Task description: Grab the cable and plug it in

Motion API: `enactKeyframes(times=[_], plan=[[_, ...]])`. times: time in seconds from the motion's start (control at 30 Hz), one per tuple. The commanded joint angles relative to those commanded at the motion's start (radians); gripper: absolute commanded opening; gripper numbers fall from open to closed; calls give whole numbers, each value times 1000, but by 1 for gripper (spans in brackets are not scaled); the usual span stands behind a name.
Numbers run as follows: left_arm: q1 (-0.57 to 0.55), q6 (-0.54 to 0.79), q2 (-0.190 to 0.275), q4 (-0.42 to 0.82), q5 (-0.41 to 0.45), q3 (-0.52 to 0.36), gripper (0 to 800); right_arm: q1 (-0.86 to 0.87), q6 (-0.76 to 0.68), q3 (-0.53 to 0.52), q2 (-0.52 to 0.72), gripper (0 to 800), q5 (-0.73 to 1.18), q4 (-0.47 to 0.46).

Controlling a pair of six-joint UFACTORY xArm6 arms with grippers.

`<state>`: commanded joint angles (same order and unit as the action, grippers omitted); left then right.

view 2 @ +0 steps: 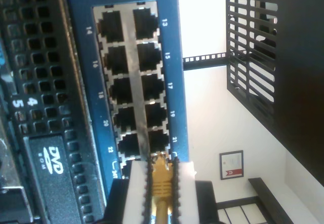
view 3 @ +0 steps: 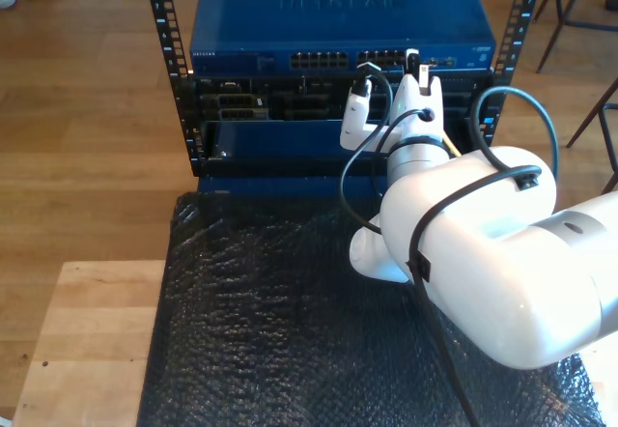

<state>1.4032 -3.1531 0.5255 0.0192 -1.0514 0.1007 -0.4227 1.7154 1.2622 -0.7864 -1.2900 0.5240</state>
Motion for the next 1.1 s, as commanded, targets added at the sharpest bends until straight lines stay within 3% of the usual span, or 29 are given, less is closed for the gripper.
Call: enactKeyframes(times=[0.13, 0.6, 0.77, 1.1], plan=[[0, 0, 0, 0, 0, 0, 800, 2, 2, -3, 3, 231, 2, -3], [0, 0, 0, 0, 0, 0, 800, -23, 0, -206, 166, 257, 17, -2], [0, 0, 0, 0, 0, 0, 800, -29, 0, -293, 229, 302, 100, -2], [0, 0, 0, 0, 0, 0, 800, -26, 0, -408, 362, 311, 170, 0]])
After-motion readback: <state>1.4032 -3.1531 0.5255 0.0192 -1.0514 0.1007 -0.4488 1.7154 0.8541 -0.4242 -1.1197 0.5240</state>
